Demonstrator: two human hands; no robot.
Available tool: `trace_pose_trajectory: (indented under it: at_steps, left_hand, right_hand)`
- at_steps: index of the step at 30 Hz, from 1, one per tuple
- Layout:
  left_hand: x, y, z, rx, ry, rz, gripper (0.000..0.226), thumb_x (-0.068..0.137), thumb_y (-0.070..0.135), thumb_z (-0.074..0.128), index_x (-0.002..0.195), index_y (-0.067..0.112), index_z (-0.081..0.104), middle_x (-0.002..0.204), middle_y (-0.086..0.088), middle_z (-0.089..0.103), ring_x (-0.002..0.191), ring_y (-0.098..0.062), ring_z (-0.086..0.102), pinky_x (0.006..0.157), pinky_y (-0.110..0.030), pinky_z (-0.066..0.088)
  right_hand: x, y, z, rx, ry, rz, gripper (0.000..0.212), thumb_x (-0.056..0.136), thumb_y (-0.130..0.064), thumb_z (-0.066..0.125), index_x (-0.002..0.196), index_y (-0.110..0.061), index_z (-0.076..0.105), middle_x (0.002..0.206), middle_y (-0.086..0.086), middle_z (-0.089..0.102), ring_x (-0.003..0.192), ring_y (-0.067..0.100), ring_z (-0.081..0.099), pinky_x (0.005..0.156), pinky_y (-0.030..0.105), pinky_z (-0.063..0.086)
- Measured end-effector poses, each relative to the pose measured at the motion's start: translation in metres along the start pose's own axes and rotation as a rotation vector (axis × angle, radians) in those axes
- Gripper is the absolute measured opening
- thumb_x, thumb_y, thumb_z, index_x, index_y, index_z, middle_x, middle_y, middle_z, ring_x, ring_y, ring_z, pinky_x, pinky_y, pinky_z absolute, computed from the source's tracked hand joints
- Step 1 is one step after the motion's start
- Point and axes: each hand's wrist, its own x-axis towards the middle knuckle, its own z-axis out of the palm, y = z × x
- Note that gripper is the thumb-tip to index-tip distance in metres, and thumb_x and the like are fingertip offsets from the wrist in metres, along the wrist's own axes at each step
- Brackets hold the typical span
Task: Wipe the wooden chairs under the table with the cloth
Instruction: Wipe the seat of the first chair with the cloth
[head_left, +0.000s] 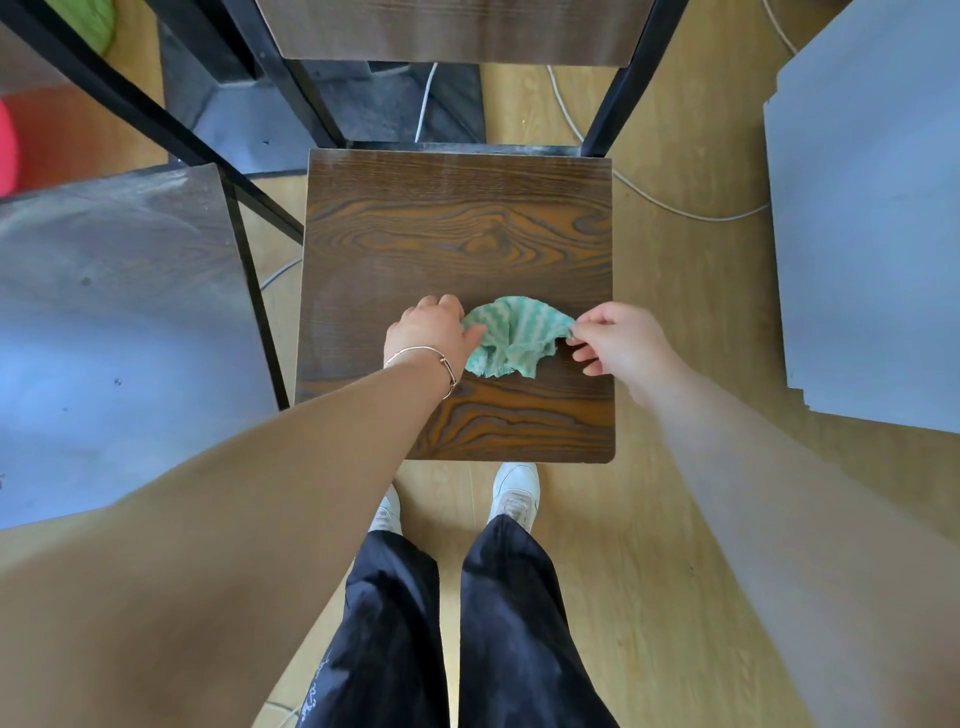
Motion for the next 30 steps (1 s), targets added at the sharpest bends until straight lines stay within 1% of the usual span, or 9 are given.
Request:
trace_pose_trajectory:
  at_steps: [6, 9, 12, 15, 18, 20, 24, 27, 30]
  left_hand:
    - [0.005, 0.004, 0.006, -0.053, -0.024, -0.015, 0.016, 0.090, 0.030, 0.059, 0.102, 0.020, 0.058, 0.115, -0.005, 0.049, 0.097, -0.026, 0.051, 0.079, -0.037, 0.047]
    - [0.005, -0.002, -0.001, -0.127, 0.012, -0.009, 0.009, 0.088, 0.022, 0.058, 0.097, 0.021, 0.059, 0.107, -0.002, 0.053, 0.087, -0.021, 0.051, 0.072, -0.031, 0.045]
    - [0.007, -0.010, -0.017, -0.163, 0.055, -0.012, 0.013, 0.086, 0.017, 0.057, 0.097, 0.020, 0.064, 0.097, -0.002, 0.064, 0.088, -0.023, 0.058, 0.076, -0.034, 0.051]
    - [0.011, -0.019, -0.036, -0.168, 0.115, -0.013, 0.012, 0.085, 0.019, 0.059, 0.095, 0.023, 0.065, 0.101, -0.002, 0.065, 0.092, -0.023, 0.059, 0.079, -0.033, 0.052]
    - [0.015, -0.025, -0.056, -0.190, 0.204, -0.009, 0.012, 0.084, 0.018, 0.059, 0.091, 0.026, 0.064, 0.104, -0.001, 0.063, 0.093, -0.023, 0.059, 0.079, -0.032, 0.051]
    - [0.016, -0.028, -0.068, -0.194, 0.285, 0.019, 0.013, 0.084, 0.016, 0.059, 0.092, 0.025, 0.064, 0.104, 0.001, 0.059, 0.091, -0.019, 0.055, 0.075, -0.027, 0.044]
    - [0.007, -0.034, -0.078, -0.194, 0.398, 0.136, 0.013, 0.085, 0.015, 0.063, 0.097, 0.018, 0.066, 0.107, -0.004, 0.056, 0.089, -0.020, 0.052, 0.074, -0.026, 0.039]
    - [-0.005, -0.044, -0.064, -0.164, 0.387, 0.201, 0.014, 0.084, 0.013, 0.062, 0.097, 0.017, 0.066, 0.107, -0.006, 0.056, 0.093, -0.026, 0.055, 0.074, -0.034, 0.048]
    - [-0.019, -0.055, -0.035, -0.098, 0.281, 0.224, 0.015, 0.086, 0.013, 0.060, 0.098, 0.018, 0.068, 0.108, -0.006, 0.055, 0.101, -0.028, 0.052, 0.074, -0.035, 0.046]
  right_hand:
    - [0.005, -0.003, 0.004, 0.109, -0.068, 0.063, 0.010, 0.091, -0.020, 0.065, 0.099, -0.014, 0.067, 0.093, 0.005, 0.072, 0.071, 0.017, 0.068, 0.062, 0.031, 0.059]
    - [0.007, -0.009, 0.007, -0.010, -0.077, 0.010, 0.007, 0.090, -0.015, 0.065, 0.096, -0.015, 0.069, 0.090, 0.004, 0.070, 0.066, 0.015, 0.063, 0.058, 0.028, 0.056]
    - [0.010, -0.022, 0.007, -0.076, -0.024, -0.039, 0.008, 0.089, -0.013, 0.062, 0.092, -0.017, 0.068, 0.081, 0.003, 0.066, 0.060, 0.015, 0.058, 0.053, 0.028, 0.053]
    - [0.012, -0.039, 0.004, -0.089, 0.053, -0.102, 0.011, 0.090, -0.012, 0.058, 0.089, -0.018, 0.067, 0.077, 0.005, 0.068, 0.055, 0.016, 0.062, 0.050, 0.028, 0.054]
    - [0.012, -0.057, 0.002, 0.003, 0.084, -0.142, 0.014, 0.093, -0.009, 0.053, 0.091, -0.019, 0.063, 0.085, 0.005, 0.071, 0.058, 0.019, 0.070, 0.051, 0.030, 0.056]
    - [0.010, -0.067, 0.000, 0.035, 0.097, -0.187, 0.013, 0.094, -0.009, 0.053, 0.095, -0.019, 0.062, 0.090, 0.003, 0.071, 0.062, 0.018, 0.072, 0.054, 0.032, 0.058]
    - [0.001, -0.070, -0.003, -0.025, 0.178, -0.361, 0.009, 0.095, -0.017, 0.059, 0.101, -0.021, 0.063, 0.095, -0.006, 0.069, 0.067, 0.008, 0.071, 0.056, 0.025, 0.058]
    - [-0.006, -0.046, 0.000, -0.103, 0.204, -0.414, 0.010, 0.095, -0.017, 0.059, 0.099, -0.024, 0.065, 0.094, -0.010, 0.067, 0.070, 0.005, 0.070, 0.056, 0.022, 0.057]
    - [-0.008, -0.004, 0.009, -0.160, 0.179, -0.320, 0.013, 0.093, -0.012, 0.059, 0.094, -0.021, 0.068, 0.090, -0.006, 0.067, 0.071, 0.010, 0.069, 0.059, 0.030, 0.060]
